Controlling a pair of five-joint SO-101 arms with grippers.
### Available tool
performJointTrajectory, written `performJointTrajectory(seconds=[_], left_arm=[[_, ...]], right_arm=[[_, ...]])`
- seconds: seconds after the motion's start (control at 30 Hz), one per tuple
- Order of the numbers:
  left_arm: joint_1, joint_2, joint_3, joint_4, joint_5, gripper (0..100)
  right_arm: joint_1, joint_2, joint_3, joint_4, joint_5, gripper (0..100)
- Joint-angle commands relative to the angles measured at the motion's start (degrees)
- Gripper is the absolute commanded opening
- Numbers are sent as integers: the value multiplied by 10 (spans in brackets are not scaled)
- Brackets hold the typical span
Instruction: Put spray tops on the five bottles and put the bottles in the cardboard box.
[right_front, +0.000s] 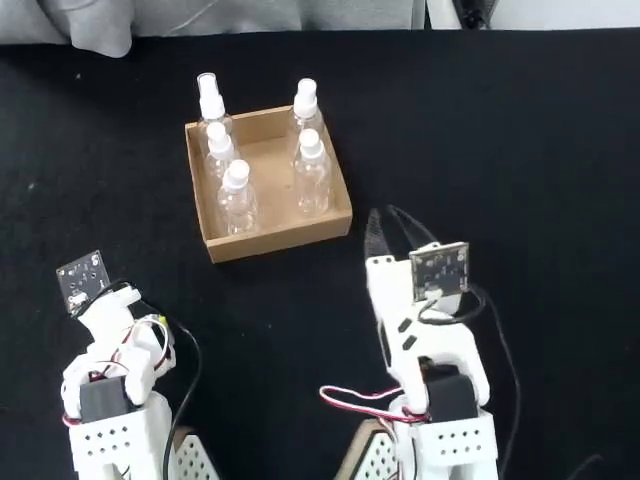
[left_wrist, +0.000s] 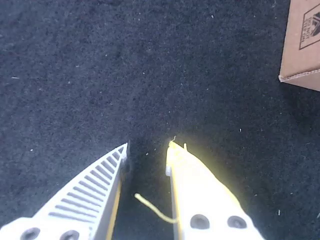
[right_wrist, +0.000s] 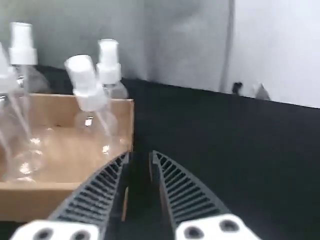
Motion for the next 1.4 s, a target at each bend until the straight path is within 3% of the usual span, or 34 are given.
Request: performJointTrajectory(seconds=[0.0, 0.33, 0.67, 1.37], left_arm=[[2, -4, 15, 4, -2, 114], [2, -4, 15, 4, -2, 114], [2, -4, 15, 4, -1, 114], [5, -4, 15, 4, -1, 114]], right_arm=[[33, -56, 6, -17, 0, 16], [54, -55, 6, 55, 0, 16], [149, -55, 6, 156, -5, 15], [148, -55, 7, 372, -4, 12]])
